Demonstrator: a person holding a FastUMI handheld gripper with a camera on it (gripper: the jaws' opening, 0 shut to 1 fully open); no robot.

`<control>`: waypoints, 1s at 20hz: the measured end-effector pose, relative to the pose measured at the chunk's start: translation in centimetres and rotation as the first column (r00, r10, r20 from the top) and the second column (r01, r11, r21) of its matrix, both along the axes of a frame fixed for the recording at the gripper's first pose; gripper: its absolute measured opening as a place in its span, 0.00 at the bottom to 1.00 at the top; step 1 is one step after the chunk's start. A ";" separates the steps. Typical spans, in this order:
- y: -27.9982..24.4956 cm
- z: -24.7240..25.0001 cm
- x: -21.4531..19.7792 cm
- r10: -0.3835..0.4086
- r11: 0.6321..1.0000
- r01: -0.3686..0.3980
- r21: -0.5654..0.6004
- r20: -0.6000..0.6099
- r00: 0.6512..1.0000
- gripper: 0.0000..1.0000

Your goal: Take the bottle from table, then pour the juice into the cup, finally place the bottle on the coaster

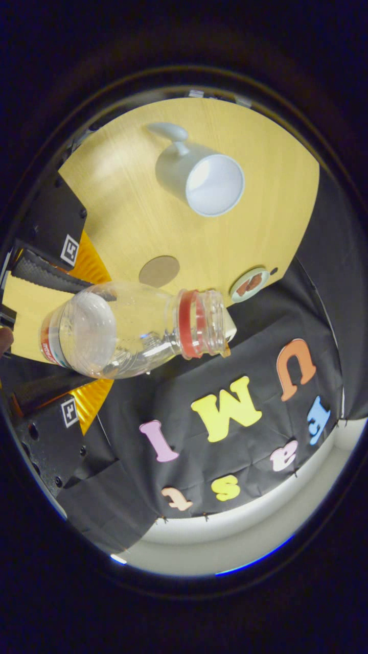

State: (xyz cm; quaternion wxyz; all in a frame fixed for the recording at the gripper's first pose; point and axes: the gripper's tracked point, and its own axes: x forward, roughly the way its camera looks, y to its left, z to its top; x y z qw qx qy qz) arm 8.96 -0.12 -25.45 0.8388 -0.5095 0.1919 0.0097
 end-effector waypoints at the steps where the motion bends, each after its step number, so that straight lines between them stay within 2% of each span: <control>1: -0.2 -0.2 -0.1 0.007 0.999 -0.007 -0.043 0.000 1.000 0.79; 9: 0.5 0.4 0.2 0.045 0.962 -0.026 -0.271 0.065 0.997 0.79; 13: 0.6 0.3 0.4 0.065 0.939 -0.034 -0.342 0.079 0.995 0.78; 16: 1.1 0.9 0.2 0.088 0.908 -0.036 -0.417 0.107 0.990 0.78; 20: 1.8 1.6 0.9 0.116 0.887 -0.049 -0.459 0.118 0.986 0.78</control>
